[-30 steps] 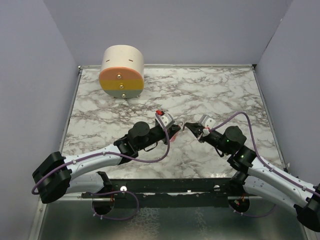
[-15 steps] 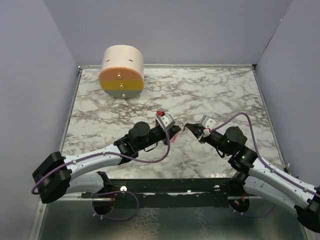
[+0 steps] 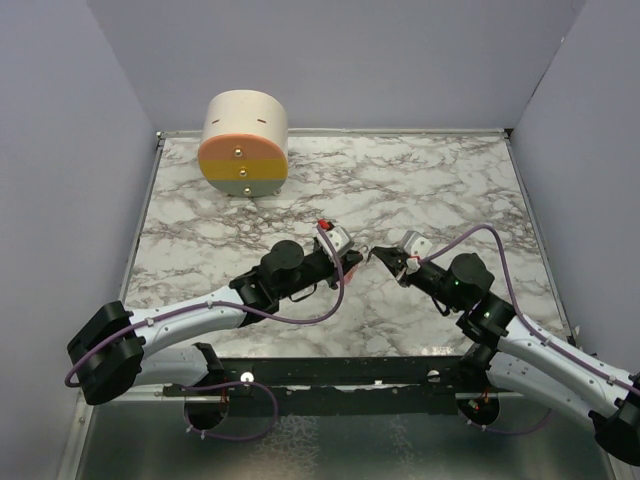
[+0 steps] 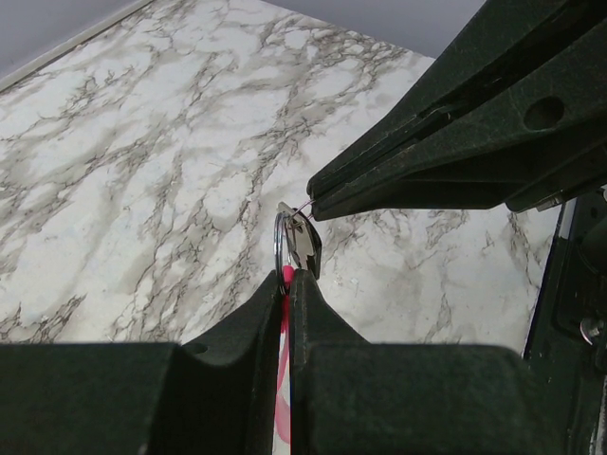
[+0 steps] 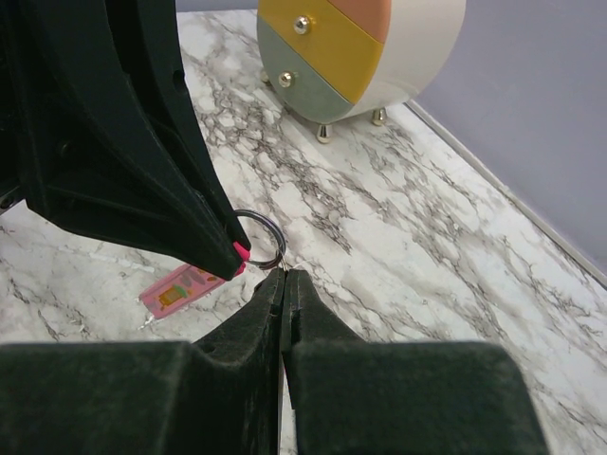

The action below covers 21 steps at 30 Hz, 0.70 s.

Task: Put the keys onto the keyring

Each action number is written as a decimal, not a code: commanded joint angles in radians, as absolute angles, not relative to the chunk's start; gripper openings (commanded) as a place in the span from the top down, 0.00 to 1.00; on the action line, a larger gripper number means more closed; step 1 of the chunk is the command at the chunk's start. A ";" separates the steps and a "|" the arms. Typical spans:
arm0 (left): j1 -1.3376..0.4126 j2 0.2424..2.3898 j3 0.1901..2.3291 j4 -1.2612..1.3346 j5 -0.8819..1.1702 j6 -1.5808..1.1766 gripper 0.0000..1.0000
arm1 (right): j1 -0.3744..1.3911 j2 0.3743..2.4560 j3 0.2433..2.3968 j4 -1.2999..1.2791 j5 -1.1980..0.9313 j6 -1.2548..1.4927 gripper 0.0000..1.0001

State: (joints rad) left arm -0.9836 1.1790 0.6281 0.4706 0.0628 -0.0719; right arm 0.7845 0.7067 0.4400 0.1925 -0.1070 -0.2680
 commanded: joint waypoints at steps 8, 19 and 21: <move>-0.977 1.177 0.645 0.432 0.004 -0.065 0.57 | 0.787 0.682 0.460 0.213 -0.063 -0.282 0.99; -0.969 1.151 0.627 0.432 -0.048 -0.064 0.49 | 0.787 0.694 0.470 0.205 -0.067 -0.274 0.99; -0.970 1.149 0.626 0.433 -0.059 -0.063 0.49 | 0.787 0.700 0.476 0.198 -0.069 -0.268 0.99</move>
State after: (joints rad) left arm -0.9726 1.1759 0.6319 0.4313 -0.0162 -0.0681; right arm 0.7845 0.6956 0.4404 0.1886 -0.0898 -0.2676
